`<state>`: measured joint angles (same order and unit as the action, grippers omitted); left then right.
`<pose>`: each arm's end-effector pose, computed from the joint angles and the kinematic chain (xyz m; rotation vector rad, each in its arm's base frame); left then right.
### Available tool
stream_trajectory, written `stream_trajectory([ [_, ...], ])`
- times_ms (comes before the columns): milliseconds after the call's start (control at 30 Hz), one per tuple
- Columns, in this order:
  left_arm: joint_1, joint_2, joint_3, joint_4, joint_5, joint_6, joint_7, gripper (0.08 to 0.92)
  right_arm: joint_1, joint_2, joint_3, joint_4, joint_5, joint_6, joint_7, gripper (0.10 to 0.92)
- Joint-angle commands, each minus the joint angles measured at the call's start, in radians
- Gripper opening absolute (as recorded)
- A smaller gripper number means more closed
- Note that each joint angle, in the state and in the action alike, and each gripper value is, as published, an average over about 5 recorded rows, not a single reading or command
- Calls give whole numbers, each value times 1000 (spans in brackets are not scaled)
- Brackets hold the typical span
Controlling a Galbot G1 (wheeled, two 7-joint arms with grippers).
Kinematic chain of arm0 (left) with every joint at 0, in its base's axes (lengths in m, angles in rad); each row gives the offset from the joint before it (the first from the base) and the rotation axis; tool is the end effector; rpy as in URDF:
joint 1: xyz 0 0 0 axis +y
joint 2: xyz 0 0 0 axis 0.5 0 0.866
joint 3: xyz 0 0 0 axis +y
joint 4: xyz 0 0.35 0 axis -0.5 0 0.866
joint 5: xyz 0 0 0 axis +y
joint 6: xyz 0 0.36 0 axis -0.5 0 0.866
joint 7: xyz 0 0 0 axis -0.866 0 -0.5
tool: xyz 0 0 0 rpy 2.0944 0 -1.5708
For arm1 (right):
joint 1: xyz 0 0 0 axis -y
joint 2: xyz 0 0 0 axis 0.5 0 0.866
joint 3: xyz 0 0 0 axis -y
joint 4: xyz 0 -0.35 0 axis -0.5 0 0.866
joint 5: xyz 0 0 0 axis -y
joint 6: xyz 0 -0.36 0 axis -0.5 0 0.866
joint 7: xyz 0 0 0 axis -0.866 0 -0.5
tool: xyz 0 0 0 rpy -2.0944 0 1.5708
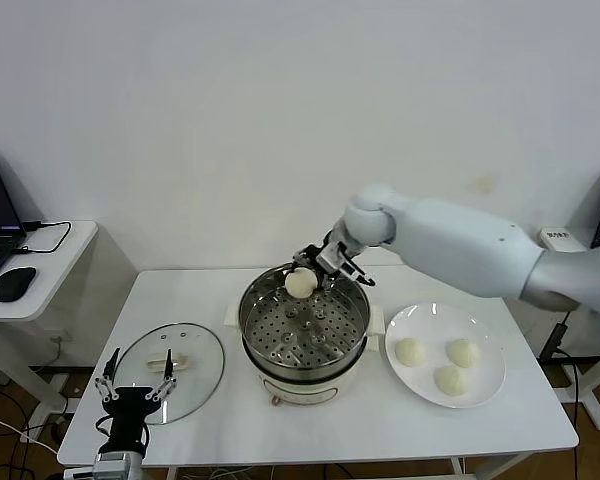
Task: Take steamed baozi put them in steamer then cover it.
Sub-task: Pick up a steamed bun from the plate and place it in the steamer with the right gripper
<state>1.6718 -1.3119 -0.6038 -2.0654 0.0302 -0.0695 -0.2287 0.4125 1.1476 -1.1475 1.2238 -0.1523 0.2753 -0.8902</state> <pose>0.1588 0.0704 -0.3199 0.2262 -3.0844 -0.4560 0.5618 0.1131 -0.0968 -1.9109 0.9926 -2.2723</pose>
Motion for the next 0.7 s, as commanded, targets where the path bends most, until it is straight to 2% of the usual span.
stream_trajectory([
  [33,1,1,-3,0,-1,-1,0,823,-15,72,-23,-75,-183,151,19,636],
  [333,-1,-2,-1,-4,-2,-1,0,823,-40,95,1,-133,-307,214,51,649],
  [467,1,-4,0,-6,-1,-2,0,823,-45,95,3,-135,-303,222,59,704],
  [600,3,-3,-1,-13,-2,-1,1,823,-26,71,8,-99,-216,199,57,790],
  [700,6,0,-4,-21,-4,0,2,823,24,11,-3,-9,-45,91,19,818],
])
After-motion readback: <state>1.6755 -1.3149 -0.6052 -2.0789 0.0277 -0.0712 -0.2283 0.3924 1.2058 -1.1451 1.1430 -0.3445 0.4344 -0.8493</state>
